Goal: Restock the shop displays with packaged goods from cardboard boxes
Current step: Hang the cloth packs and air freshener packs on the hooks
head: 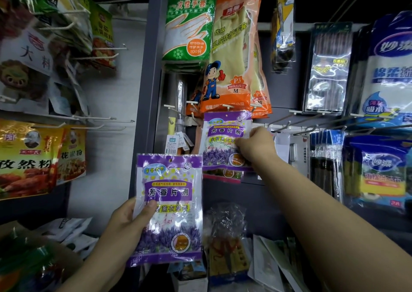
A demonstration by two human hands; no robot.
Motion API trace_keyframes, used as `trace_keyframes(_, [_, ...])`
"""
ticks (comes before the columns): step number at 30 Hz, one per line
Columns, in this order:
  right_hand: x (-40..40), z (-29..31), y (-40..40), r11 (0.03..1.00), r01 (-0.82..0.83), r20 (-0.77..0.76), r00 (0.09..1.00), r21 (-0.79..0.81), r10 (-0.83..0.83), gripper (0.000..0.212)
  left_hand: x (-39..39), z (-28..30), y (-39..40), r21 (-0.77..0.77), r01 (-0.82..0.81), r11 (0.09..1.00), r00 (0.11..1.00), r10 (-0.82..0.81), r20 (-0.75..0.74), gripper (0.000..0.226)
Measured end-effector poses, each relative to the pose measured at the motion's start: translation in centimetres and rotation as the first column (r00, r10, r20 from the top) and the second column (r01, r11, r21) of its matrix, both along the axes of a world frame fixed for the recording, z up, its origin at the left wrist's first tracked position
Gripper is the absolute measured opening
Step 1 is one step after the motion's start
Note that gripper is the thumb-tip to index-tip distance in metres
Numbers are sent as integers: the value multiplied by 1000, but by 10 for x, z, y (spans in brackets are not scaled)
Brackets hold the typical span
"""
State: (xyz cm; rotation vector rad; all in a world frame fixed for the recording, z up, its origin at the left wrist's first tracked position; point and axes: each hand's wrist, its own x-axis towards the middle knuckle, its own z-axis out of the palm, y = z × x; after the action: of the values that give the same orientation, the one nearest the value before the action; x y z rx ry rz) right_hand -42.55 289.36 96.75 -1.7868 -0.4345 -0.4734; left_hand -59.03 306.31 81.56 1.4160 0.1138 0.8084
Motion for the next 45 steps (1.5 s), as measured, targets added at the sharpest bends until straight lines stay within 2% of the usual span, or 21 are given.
trace_keyframes(2, [-3, -3, -2, 1000, -7, 106, 994, -1, 7, 46, 1, 0, 0, -17, -15, 1000, 1000, 15, -6, 13])
trace_keyframes(5, [-5, -4, -3, 987, -35, 174, 983, -154, 62, 69, 1, 0, -1, -28, -25, 999, 1000, 25, -14, 13])
trace_keyframes(7, [-3, -2, 0, 972, -42, 152, 985, -229, 79, 63, 1, 1, -1, -22, -28, 999, 999, 27, -21, 15])
trace_keyframes(11, [2, 1, 4, 969, -47, 120, 990, -241, 78, 59, -1, 3, -3, 9, -33, 999, 999, 33, -38, 31])
trace_keyframes(15, [9, 5, 5, 971, -66, 101, 991, -231, 92, 62, 0, 0, 0, 52, -68, 996, 996, 71, -59, 17])
trace_keyframes(21, [19, -2, 8, 969, -101, 25, 994, -225, 109, 70, -1, -2, 4, 73, -87, 994, 992, 93, -89, 16])
trace_keyframes(31, [12, -36, 0, 984, -154, 244, 954, -92, 172, 65, -2, -10, 9, 100, -113, 988, 987, 123, -101, 11])
trace_keyframes(38, [25, -26, 4, 982, -162, 267, 947, -93, 182, 50, 0, -10, 4, 102, -94, 990, 989, 105, -104, 10])
trace_keyframes(45, [36, -25, 7, 974, -203, 279, 934, -104, 225, 64, 3, -12, 5, 82, -96, 992, 988, 105, -114, 11])
